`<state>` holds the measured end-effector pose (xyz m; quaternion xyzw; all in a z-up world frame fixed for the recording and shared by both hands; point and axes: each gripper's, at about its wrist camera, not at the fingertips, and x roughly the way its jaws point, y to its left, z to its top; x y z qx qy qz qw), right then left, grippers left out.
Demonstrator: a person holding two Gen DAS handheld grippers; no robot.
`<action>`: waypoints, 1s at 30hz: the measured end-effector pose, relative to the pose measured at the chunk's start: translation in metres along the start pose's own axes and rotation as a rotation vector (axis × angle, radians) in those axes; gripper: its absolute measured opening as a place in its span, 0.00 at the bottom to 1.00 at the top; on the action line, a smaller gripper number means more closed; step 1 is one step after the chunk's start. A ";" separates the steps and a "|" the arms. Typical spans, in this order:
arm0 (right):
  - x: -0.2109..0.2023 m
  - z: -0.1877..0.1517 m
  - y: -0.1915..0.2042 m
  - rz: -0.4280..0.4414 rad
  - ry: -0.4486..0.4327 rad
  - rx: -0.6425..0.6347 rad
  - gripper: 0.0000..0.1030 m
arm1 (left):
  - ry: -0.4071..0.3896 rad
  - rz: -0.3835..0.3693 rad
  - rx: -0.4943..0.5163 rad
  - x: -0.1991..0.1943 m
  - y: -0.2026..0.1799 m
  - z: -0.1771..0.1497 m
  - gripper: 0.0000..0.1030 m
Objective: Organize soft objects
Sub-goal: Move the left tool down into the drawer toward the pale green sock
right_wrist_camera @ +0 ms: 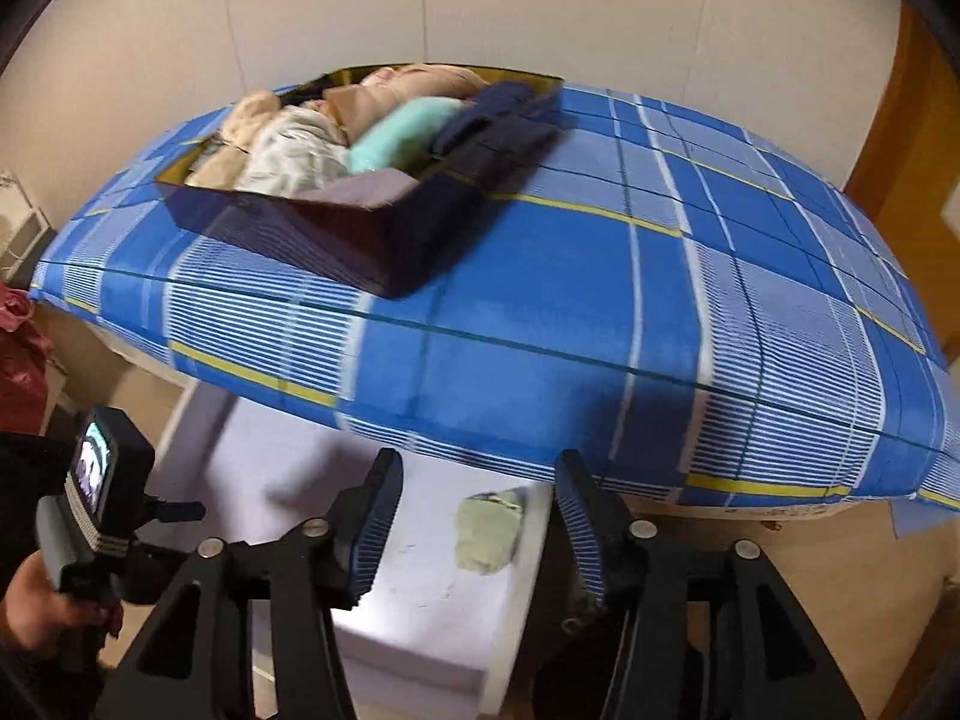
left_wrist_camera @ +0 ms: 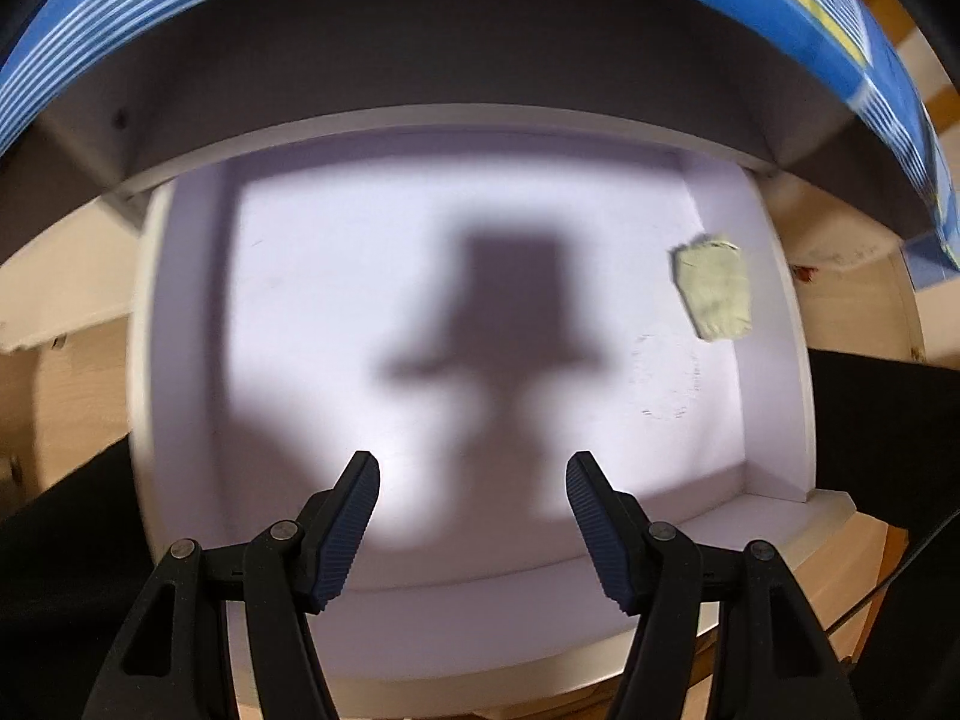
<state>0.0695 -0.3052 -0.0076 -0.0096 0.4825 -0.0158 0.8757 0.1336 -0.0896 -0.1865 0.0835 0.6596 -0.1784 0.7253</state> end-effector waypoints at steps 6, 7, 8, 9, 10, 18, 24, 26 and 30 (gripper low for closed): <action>0.013 -0.005 -0.017 -0.008 0.020 0.041 0.54 | 0.028 -0.055 0.025 0.020 -0.040 0.015 0.64; 0.014 -0.006 -0.020 -0.009 0.023 0.050 0.54 | 0.046 -0.071 0.020 0.026 -0.047 0.018 0.64; 0.016 -0.006 -0.022 -0.010 0.026 0.061 0.55 | 0.058 -0.080 0.018 0.031 -0.053 0.020 0.64; 0.016 -0.007 -0.024 -0.008 0.027 0.068 0.55 | 0.069 -0.089 0.019 0.035 -0.061 0.023 0.64; 0.017 -0.007 -0.026 -0.002 0.028 0.075 0.55 | 0.073 -0.095 0.021 0.039 -0.066 0.026 0.64; 0.013 -0.004 -0.026 0.035 -0.009 0.077 0.55 | 0.098 -0.165 0.008 0.062 -0.110 0.055 0.70; 0.010 -0.001 -0.043 0.024 -0.030 0.142 0.55 | 0.103 -0.197 -0.043 0.073 -0.125 0.071 0.74; 0.010 -0.001 -0.047 0.018 -0.030 0.158 0.57 | 0.108 -0.180 -0.048 0.077 -0.128 0.074 0.74; 0.011 -0.001 -0.053 0.024 -0.031 0.183 0.57 | 0.134 -0.136 -0.045 0.092 -0.137 0.081 0.74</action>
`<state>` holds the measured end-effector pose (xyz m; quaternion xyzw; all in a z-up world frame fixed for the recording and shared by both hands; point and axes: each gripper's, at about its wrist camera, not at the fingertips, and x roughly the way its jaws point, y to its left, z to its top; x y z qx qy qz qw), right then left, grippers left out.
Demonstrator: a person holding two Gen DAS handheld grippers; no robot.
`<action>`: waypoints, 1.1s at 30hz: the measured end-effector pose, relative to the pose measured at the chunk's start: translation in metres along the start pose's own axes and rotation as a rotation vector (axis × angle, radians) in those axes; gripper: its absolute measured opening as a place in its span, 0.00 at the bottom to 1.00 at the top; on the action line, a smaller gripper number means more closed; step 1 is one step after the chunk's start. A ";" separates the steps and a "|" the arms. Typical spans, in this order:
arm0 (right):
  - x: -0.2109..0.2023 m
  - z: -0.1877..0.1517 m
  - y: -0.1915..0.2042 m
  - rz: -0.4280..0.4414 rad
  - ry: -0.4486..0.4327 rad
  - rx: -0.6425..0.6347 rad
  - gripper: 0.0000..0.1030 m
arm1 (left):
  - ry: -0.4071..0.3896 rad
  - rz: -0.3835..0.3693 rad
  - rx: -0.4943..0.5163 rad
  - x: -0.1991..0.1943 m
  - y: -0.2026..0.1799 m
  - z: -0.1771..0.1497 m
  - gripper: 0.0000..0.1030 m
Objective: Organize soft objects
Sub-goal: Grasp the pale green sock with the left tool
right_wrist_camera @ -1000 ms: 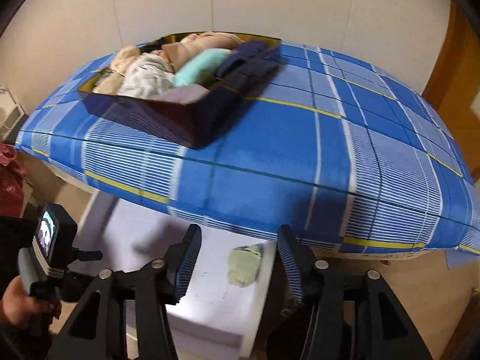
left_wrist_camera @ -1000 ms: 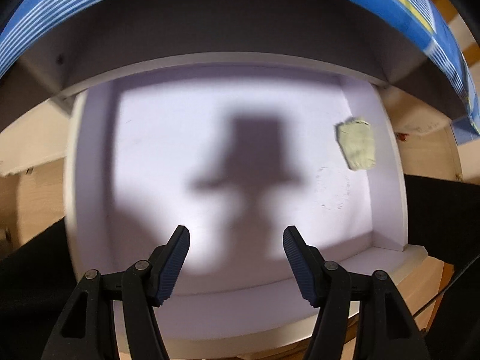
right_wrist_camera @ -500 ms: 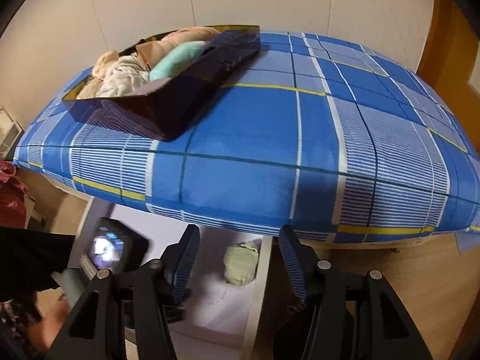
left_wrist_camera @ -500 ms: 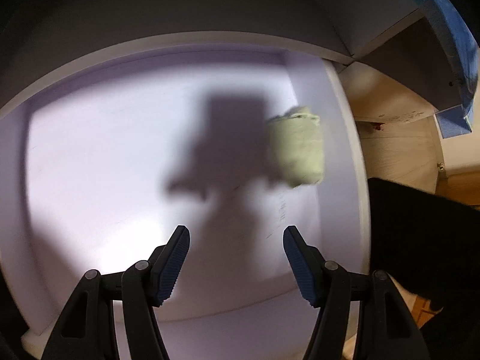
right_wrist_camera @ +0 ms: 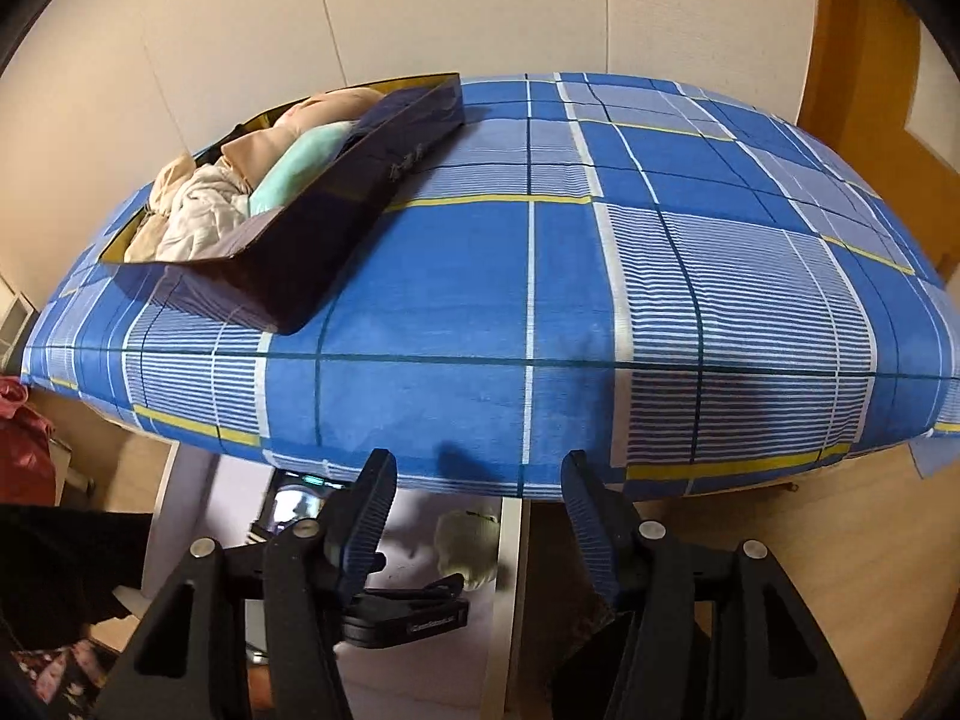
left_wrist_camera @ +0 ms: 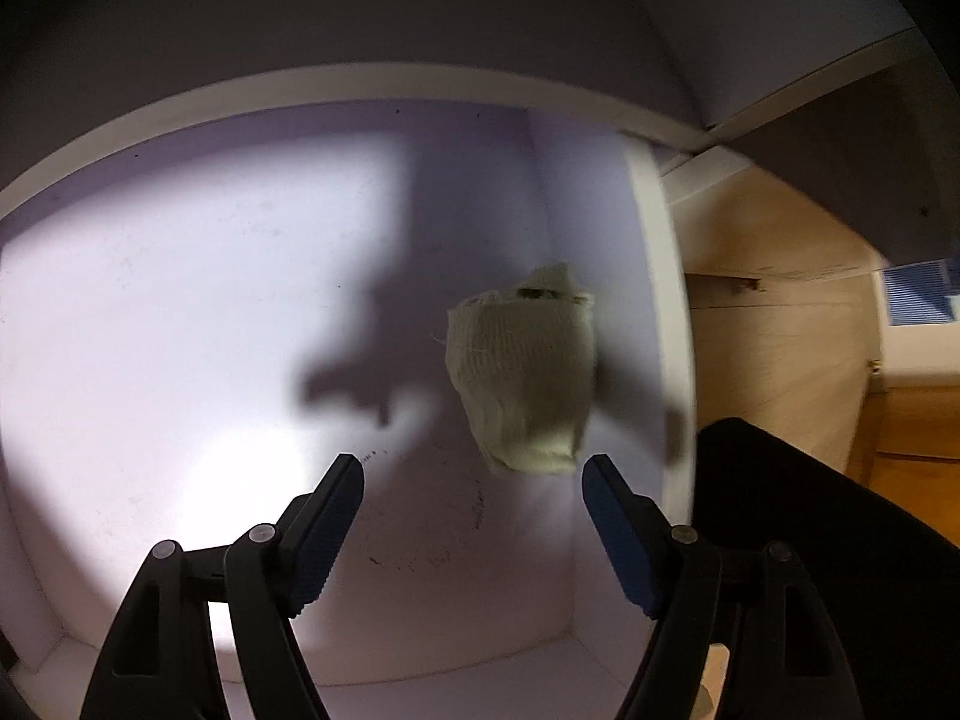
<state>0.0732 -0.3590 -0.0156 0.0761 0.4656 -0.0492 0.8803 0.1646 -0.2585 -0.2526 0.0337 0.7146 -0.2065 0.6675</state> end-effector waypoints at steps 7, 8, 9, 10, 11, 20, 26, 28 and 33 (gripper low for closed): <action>0.004 0.001 -0.002 0.000 0.007 0.013 0.57 | 0.031 0.005 -0.012 0.027 -0.006 0.015 0.76; 0.005 0.001 -0.002 0.002 0.009 0.015 0.57 | 0.026 -0.001 -0.002 0.029 -0.006 0.014 0.76; 0.005 0.002 -0.002 0.002 0.011 0.016 0.57 | 0.013 0.002 0.005 0.029 -0.006 0.013 0.77; 0.006 0.002 -0.001 0.002 0.013 0.014 0.57 | 0.000 -0.002 0.008 0.028 -0.004 0.011 0.77; 0.007 0.002 0.000 0.002 0.014 0.012 0.57 | -0.002 -0.003 0.010 0.029 -0.002 0.008 0.77; 0.009 0.001 0.015 0.017 0.013 -0.028 0.57 | -0.008 -0.018 -0.043 0.021 0.029 -0.015 0.78; 0.009 -0.001 0.014 0.018 0.017 -0.027 0.57 | -0.100 0.012 0.051 0.004 0.000 -0.021 0.76; 0.009 0.000 0.014 0.017 0.017 -0.024 0.57 | -0.102 0.031 0.091 0.005 -0.011 -0.018 0.76; 0.011 -0.001 0.015 0.021 0.024 -0.025 0.57 | -0.054 0.136 0.137 0.018 -0.022 -0.005 0.75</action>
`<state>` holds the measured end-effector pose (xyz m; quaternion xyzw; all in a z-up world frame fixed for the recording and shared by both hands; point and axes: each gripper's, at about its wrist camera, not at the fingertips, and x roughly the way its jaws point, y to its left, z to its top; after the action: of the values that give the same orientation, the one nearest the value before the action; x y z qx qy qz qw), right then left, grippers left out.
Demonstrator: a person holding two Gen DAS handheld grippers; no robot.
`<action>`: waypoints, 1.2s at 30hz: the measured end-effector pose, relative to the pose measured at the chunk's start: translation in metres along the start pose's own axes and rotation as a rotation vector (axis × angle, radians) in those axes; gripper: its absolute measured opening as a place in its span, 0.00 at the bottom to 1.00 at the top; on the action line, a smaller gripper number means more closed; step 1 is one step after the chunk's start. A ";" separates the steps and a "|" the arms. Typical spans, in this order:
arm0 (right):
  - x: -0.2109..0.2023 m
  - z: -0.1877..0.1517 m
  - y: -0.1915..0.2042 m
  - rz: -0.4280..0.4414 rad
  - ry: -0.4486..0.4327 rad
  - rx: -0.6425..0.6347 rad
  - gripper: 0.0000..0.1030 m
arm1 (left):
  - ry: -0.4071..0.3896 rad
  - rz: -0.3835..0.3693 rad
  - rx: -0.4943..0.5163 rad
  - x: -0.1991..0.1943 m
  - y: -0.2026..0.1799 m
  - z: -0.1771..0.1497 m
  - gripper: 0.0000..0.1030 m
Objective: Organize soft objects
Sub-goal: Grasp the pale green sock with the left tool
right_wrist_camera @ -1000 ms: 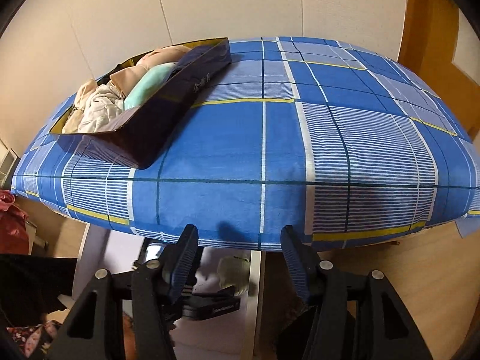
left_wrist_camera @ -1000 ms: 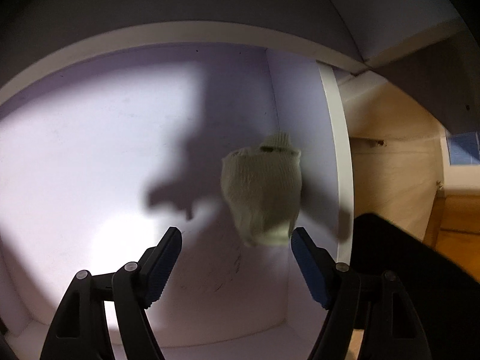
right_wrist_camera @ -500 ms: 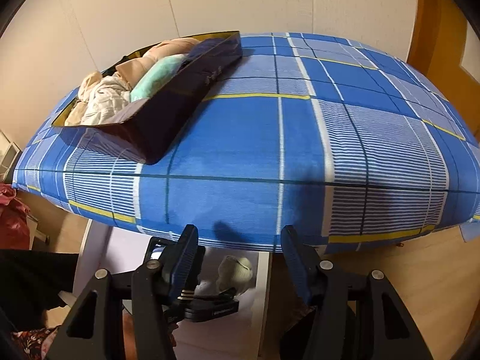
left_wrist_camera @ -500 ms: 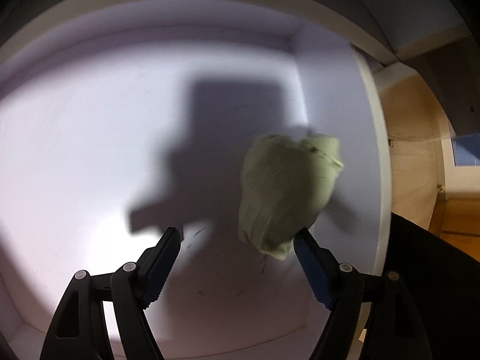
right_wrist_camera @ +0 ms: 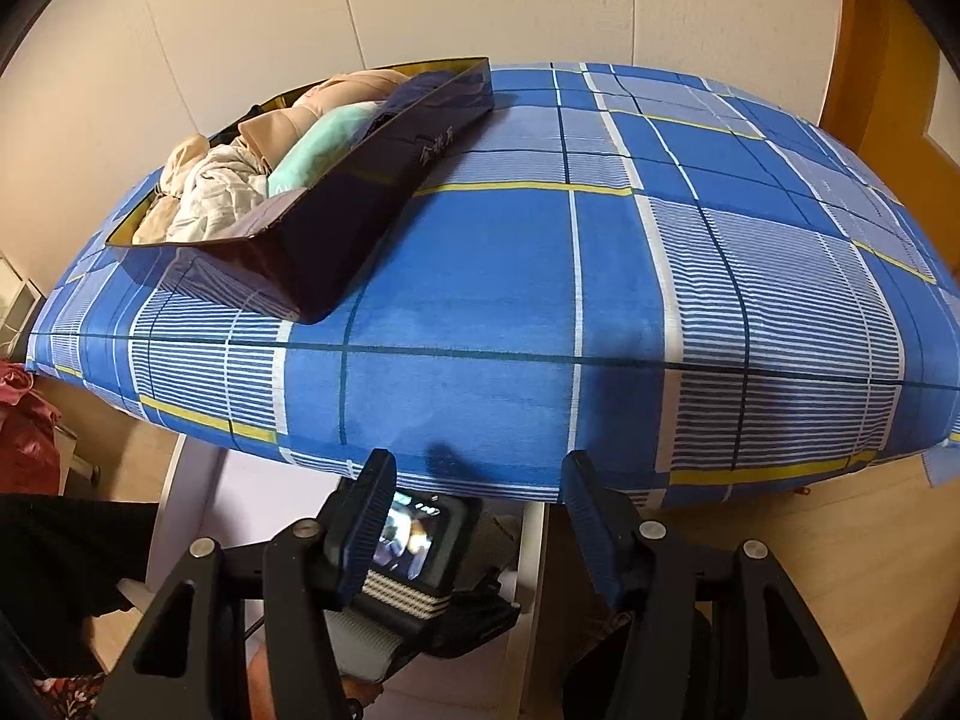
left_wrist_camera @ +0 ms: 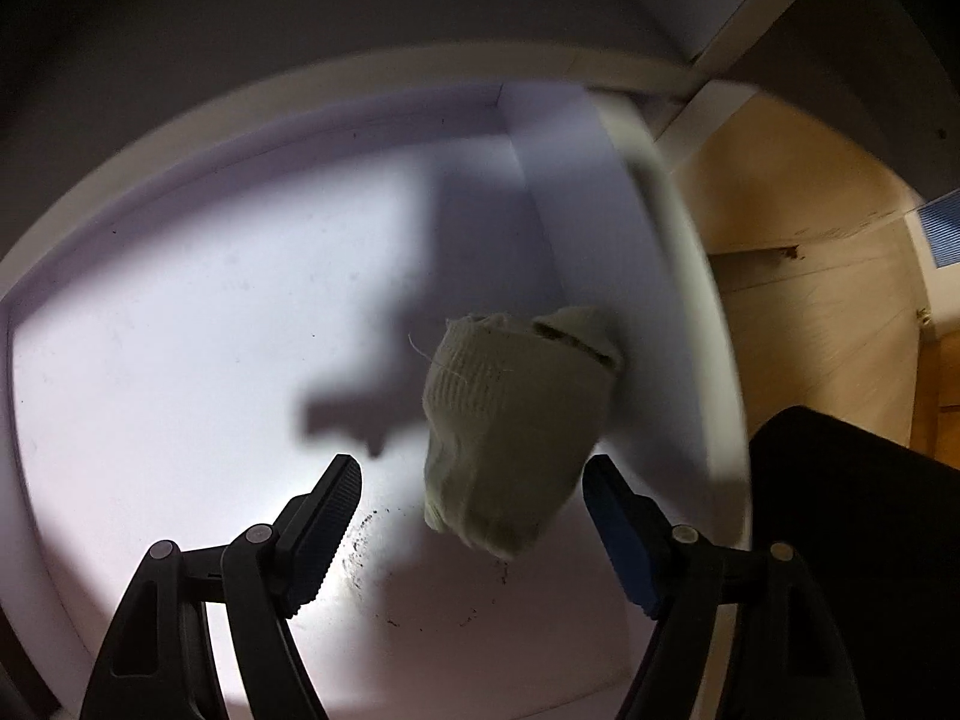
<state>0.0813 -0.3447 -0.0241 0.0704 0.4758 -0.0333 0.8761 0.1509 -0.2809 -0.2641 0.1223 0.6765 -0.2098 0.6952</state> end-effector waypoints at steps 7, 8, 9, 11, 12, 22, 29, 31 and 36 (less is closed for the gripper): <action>0.003 0.001 0.004 0.007 0.003 -0.004 0.57 | 0.043 -0.044 0.010 0.006 0.014 -0.013 0.54; 0.003 0.000 0.005 0.008 0.003 -0.008 0.57 | 0.061 -0.031 0.023 0.009 0.017 -0.018 0.50; 0.003 0.000 0.006 0.008 0.004 -0.012 0.57 | 0.049 -0.015 0.035 0.007 0.019 -0.022 0.49; 0.004 -0.001 0.007 0.008 0.006 -0.016 0.57 | 0.056 -0.010 0.048 0.005 0.028 -0.032 0.47; 0.004 -0.001 0.008 0.009 0.007 -0.017 0.57 | 0.060 -0.008 0.047 0.004 0.032 -0.036 0.47; 0.008 0.000 -0.001 -0.005 0.026 0.035 0.63 | -0.024 -0.099 -0.048 -0.030 0.076 -0.089 0.56; 0.023 -0.004 -0.021 -0.009 0.096 0.134 0.64 | -0.070 -0.011 0.138 -0.035 0.031 -0.065 0.62; 0.022 -0.004 -0.021 -0.013 0.089 0.131 0.64 | -0.055 0.027 0.190 -0.027 0.031 -0.058 0.62; 0.026 -0.002 -0.021 0.001 0.102 0.140 0.64 | -0.003 0.013 0.253 -0.014 0.007 -0.044 0.52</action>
<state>0.0915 -0.3651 -0.0487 0.1331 0.5164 -0.0622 0.8437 0.1148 -0.2526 -0.2539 0.2133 0.6428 -0.2892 0.6765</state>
